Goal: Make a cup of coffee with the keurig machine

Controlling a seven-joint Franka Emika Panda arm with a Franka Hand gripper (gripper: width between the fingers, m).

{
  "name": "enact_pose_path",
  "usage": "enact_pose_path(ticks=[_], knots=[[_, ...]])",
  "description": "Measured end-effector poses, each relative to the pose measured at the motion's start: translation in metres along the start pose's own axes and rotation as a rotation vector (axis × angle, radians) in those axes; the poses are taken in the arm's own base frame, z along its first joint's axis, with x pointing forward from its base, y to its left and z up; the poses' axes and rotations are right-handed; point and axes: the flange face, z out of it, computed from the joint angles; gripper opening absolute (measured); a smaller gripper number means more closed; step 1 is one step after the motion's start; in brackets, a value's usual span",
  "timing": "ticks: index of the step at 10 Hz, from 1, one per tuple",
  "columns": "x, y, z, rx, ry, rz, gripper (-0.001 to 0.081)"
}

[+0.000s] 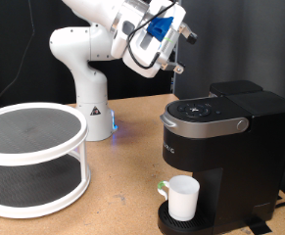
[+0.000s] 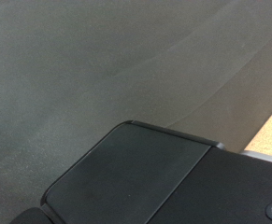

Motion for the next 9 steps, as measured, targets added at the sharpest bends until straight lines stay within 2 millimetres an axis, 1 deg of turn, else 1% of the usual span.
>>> enact_pose_path(ticks=[2,5,6,7,8,9], knots=[[-0.001,0.003,0.0,-0.01,-0.01,-0.003,0.0803],[-0.014,0.01,0.003,-0.268,-0.237,-0.206,0.0803],[-0.019,0.011,0.004,-0.341,-0.345,-0.261,0.0803],[-0.018,0.011,0.001,-0.39,-0.414,-0.286,0.0803],[-0.017,0.01,0.002,-0.375,-0.392,-0.277,0.0803],[-0.018,0.012,0.002,-0.41,-0.421,-0.324,0.0803]])
